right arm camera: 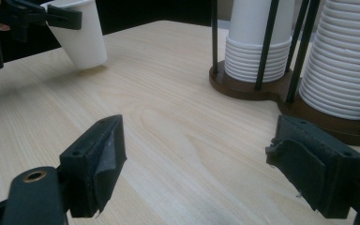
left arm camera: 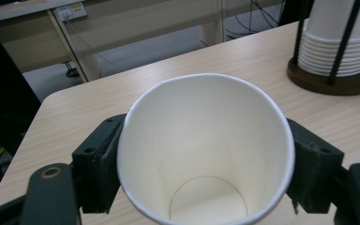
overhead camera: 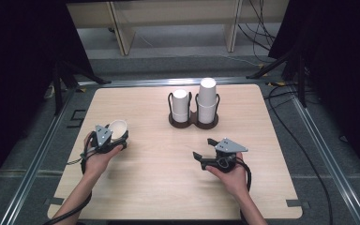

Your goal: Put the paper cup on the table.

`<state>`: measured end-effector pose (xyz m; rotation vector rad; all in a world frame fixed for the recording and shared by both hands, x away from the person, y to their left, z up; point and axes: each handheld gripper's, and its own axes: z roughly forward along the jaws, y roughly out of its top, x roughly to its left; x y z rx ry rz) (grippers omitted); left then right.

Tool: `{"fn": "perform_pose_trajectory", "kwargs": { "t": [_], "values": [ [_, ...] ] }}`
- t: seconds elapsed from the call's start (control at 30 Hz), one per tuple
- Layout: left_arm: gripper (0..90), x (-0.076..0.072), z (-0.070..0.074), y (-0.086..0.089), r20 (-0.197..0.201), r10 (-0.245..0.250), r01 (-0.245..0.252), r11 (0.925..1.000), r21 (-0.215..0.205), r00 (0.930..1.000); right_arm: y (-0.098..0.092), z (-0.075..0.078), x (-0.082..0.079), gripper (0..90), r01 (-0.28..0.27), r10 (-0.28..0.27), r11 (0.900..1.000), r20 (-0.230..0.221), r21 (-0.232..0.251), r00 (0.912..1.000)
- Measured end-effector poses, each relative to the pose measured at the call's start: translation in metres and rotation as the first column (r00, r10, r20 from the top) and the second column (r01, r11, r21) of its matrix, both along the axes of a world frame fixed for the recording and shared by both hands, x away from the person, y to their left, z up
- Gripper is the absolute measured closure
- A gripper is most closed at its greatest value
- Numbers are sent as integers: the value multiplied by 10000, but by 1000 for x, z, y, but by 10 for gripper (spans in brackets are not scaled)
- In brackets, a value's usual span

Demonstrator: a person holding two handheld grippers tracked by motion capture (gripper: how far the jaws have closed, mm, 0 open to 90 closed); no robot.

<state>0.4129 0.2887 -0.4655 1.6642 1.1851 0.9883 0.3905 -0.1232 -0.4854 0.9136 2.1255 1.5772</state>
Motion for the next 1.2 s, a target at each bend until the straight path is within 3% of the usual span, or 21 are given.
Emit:
{"fn": "perform_pose_trajectory", "kwargs": {
  "t": [0.1,0.13,0.3,0.57,0.67,0.8,0.83,0.9,0.93,1.0,1.03,1.1,1.2],
  "values": [
    [242,2,-3,2,-130,162,-164,9998,-99,9998,-1,1,-1,181,240,-239,9996,92,-113,9997],
    [241,2,-3,3,-172,169,-170,9998,-34,9997,0,0,0,181,119,-119,9999,-12,68,9999],
    [236,4,-5,4,-270,208,-212,9997,-138,9994,0,-1,1,181,0,1,10000,88,-69,10000],
    [222,6,-8,5,-441,350,-367,9986,-391,9984,-1,0,-1,181,213,-212,9997,17,-146,9998],
    [215,6,-8,6,-463,319,-333,9990,-305,9984,-2,0,0,181,132,-131,9999,126,-66,9998],
    [200,7,-7,6,-520,300,-315,9991,-290,9982,-2,0,0,181,107,-107,9999,-58,34,9999],
    [194,8,-8,7,-502,302,-320,9989,-341,9983,-2,0,0,181,157,-157,9999,61,-36,9999],
    [177,8,-8,9,-530,262,-281,9990,-344,9982,-2,0,-1,181,121,-120,9999,-186,50,9998],
    [156,8,-8,10,-528,253,-273,9989,-392,9983,-2,0,0,181,122,-122,9999,81,-69,9999],
    [134,8,-9,11,-486,332,-354,9984,-441,9983,-3,1,0,181,144,-141,9998,185,-169,9997],
    [117,8,-9,12,-449,307,-331,9981,-526,9985,-2,1,-1,181,145,-145,9999,-198,16,9997],
    [70,8,-9,12,-503,351,-381,9975,-589,9981,-2,0,0,181,151,-151,9999,37,-13,9999],
    [40,7,-8,13,-463,301,-325,9982,-502,9985,-2,0,0,181,130,-129,9999,-69,48,9999]
  ]
}}
